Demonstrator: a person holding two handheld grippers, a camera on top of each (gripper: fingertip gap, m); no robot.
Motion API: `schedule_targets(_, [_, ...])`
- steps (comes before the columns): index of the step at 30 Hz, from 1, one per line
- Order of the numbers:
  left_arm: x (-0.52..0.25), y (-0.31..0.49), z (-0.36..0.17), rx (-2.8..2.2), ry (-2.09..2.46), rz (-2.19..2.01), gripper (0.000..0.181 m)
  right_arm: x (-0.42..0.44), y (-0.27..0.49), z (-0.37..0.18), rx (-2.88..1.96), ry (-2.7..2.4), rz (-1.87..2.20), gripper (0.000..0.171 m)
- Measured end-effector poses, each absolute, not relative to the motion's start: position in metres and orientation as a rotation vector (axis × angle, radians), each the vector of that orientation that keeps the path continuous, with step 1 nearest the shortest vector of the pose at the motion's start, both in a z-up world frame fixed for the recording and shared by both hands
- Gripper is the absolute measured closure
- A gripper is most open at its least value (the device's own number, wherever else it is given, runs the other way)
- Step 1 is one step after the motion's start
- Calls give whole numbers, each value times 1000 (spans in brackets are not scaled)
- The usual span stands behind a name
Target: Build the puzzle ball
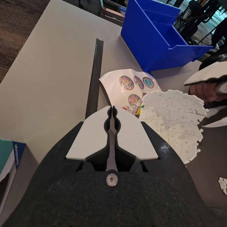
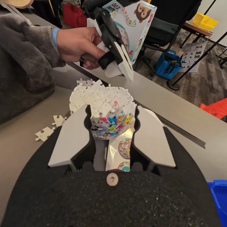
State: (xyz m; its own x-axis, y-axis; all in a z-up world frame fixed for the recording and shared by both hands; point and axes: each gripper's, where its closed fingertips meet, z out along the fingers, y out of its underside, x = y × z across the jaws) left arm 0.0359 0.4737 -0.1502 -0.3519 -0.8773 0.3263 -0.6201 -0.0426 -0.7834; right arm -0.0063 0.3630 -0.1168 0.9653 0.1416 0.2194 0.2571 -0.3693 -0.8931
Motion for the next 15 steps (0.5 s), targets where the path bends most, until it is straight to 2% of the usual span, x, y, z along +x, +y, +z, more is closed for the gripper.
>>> schedule_targets(6, [34,475,-151,-1593,1980,-1296,180,-5,357,-125,-1966,-287,-111,110])
schedule_targets(15, [35,474,-153,-1588,1996,-1275,180,-2,350,-142,-1998,-255,-40,110])
